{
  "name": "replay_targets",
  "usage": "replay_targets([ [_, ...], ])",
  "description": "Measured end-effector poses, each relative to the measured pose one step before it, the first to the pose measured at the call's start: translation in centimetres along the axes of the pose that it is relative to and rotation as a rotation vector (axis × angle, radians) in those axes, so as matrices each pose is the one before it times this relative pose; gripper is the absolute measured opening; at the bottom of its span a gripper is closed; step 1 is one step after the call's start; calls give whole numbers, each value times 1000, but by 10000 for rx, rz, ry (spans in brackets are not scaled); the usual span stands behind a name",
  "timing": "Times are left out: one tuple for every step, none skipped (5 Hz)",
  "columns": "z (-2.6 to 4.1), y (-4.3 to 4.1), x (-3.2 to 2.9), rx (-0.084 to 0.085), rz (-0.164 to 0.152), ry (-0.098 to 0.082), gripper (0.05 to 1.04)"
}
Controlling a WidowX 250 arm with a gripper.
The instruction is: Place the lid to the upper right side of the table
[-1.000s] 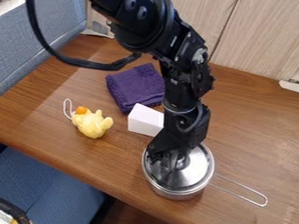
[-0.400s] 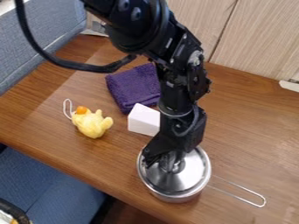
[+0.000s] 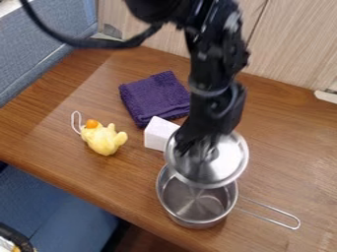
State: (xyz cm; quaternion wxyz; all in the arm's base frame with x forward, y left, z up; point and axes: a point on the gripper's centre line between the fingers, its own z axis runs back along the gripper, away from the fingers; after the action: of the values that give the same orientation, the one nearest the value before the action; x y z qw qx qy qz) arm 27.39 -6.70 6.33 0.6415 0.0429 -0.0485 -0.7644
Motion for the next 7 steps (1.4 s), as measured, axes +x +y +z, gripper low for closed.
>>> replay_targets([
  [1300,3444,280,380,512,-543,291],
  [-1045,3175,277,-150,476,-366,291],
  [-1383,2213,245,-125,191,1,291],
  [-2099,1070,683,-123,-82,3,291],
  [-2024,-221,656,-382,-195,61,291],
  [-1643,-312,210,-310,-115,57,291],
  [-1114,-201,409,-147,-223,21,291],
])
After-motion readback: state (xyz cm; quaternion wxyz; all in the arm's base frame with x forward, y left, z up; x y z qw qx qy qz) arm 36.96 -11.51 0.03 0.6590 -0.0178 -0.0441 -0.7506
